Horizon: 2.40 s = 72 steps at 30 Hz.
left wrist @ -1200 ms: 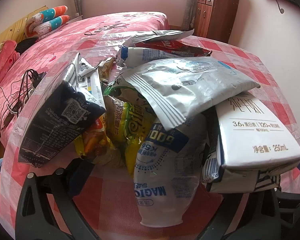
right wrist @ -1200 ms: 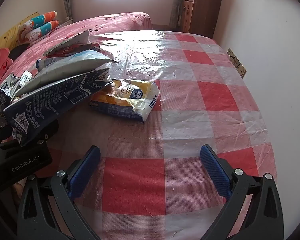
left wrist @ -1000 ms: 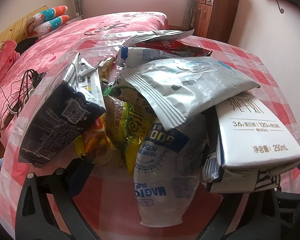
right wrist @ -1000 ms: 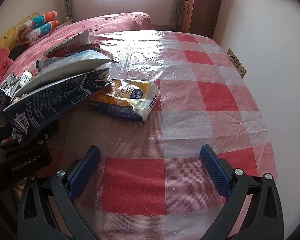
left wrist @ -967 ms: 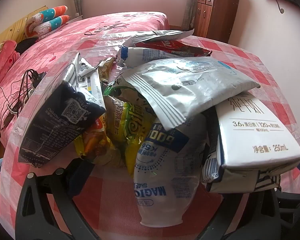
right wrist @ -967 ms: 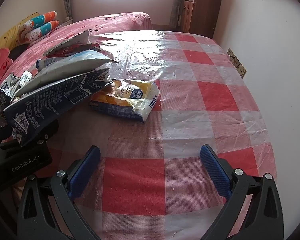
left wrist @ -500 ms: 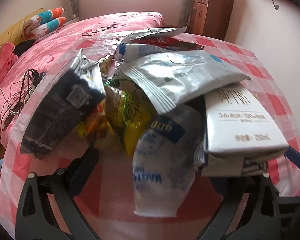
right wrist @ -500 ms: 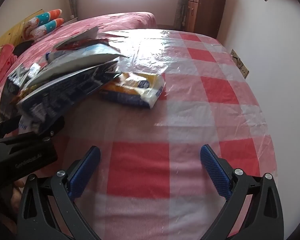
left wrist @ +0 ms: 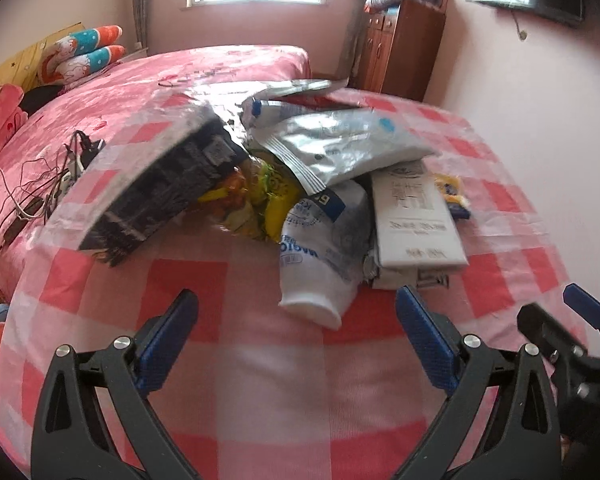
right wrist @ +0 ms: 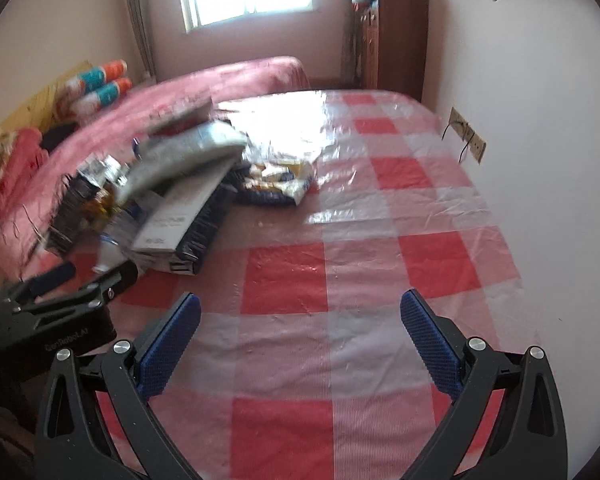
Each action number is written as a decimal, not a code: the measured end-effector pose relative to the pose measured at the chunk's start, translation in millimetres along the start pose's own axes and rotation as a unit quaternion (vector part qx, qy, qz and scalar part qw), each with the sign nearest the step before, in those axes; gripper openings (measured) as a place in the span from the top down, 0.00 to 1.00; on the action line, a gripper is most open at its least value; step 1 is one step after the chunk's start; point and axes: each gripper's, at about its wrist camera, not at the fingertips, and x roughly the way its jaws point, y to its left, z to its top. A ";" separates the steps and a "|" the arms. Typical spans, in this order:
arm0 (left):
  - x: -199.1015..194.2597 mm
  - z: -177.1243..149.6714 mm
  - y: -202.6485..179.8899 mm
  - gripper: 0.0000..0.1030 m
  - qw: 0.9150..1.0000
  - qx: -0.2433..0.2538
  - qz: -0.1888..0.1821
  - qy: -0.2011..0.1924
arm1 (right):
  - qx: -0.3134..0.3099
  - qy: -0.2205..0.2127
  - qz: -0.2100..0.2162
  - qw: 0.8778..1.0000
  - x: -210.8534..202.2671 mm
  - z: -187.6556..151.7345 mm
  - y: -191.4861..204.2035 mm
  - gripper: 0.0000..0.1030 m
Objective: Collect trash
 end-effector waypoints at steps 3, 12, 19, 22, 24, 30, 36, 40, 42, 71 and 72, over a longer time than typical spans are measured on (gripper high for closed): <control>-18.8 -2.5 4.0 0.04 1.000 0.001 0.001 -0.025 | -0.003 -0.024 -0.004 1.000 -18.5 -0.1 4.3 0.04; -78.5 -8.8 21.1 0.04 0.997 0.003 0.003 -0.079 | -0.003 -0.107 -0.026 0.994 -85.2 3.4 16.2 0.04; -113.6 -9.9 33.8 0.04 0.993 -0.010 0.004 -0.117 | -0.009 -0.164 -0.053 0.985 -126.3 7.2 20.5 0.04; -126.9 -10.3 37.4 0.04 0.991 -0.014 0.006 -0.134 | -0.007 -0.177 -0.051 0.983 -139.2 6.9 21.0 0.04; -135.1 -9.7 39.2 0.04 0.990 -0.016 0.006 -0.141 | -0.007 -0.182 -0.054 0.982 -144.7 6.8 21.4 0.04; -153.4 -11.3 45.6 0.04 0.986 -0.026 0.005 -0.165 | -0.017 -0.202 -0.068 0.977 -159.3 4.4 23.3 0.04; -159.0 -12.5 49.3 0.04 0.985 -0.033 -0.006 -0.167 | -0.014 -0.212 -0.072 0.974 -165.7 2.9 21.0 0.04; -159.6 -13.1 51.5 0.04 0.985 -0.037 -0.004 -0.167 | -0.015 -0.216 -0.072 0.974 -166.6 2.3 20.3 0.04; -159.7 -14.3 51.4 0.04 0.986 -0.036 -0.004 -0.165 | -0.014 -0.216 -0.072 0.974 -167.1 2.0 19.5 0.04; -113.1 -16.4 83.9 0.04 0.992 -0.041 0.002 -0.119 | 0.039 -0.099 0.053 0.993 -87.8 -0.8 -0.9 0.04; -107.5 -14.5 87.6 0.04 0.993 -0.035 0.001 -0.113 | 0.043 -0.088 0.067 0.993 -81.9 -0.7 -0.4 0.04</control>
